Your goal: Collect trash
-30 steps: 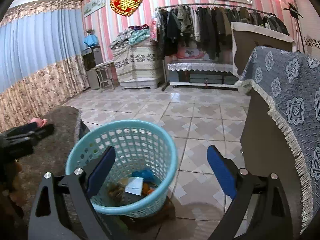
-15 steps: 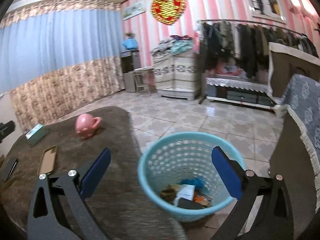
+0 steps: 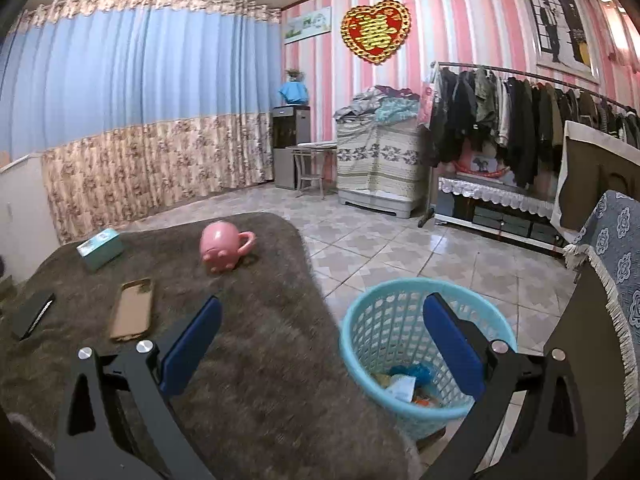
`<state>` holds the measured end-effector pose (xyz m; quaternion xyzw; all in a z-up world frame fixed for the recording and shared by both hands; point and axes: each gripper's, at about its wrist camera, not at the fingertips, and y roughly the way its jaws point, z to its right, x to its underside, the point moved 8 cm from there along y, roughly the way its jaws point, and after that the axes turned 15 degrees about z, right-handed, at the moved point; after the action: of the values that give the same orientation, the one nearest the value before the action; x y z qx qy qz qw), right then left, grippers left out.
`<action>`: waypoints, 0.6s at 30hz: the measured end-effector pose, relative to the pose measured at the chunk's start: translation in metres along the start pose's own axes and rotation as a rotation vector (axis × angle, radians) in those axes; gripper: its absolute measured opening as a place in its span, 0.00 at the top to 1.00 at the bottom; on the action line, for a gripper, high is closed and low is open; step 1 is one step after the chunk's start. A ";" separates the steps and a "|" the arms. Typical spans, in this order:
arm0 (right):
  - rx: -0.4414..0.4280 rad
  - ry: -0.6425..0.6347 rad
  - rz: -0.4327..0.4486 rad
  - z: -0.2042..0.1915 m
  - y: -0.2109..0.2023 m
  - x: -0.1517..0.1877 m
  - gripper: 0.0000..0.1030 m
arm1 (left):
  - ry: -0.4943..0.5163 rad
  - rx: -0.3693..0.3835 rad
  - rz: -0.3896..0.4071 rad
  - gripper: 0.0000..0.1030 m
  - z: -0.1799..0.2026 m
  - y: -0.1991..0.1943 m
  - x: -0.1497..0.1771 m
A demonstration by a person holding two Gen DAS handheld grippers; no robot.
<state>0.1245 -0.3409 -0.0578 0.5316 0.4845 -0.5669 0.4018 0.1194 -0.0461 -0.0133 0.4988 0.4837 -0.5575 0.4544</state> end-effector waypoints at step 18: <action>-0.028 -0.010 -0.040 -0.038 -0.072 0.041 0.04 | -0.016 0.052 -0.027 0.05 0.015 -0.046 0.040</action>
<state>0.0583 -0.2870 -0.0888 0.5131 0.5009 -0.5707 0.4003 0.0690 -0.0564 -0.0489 0.4993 0.4720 -0.5799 0.4377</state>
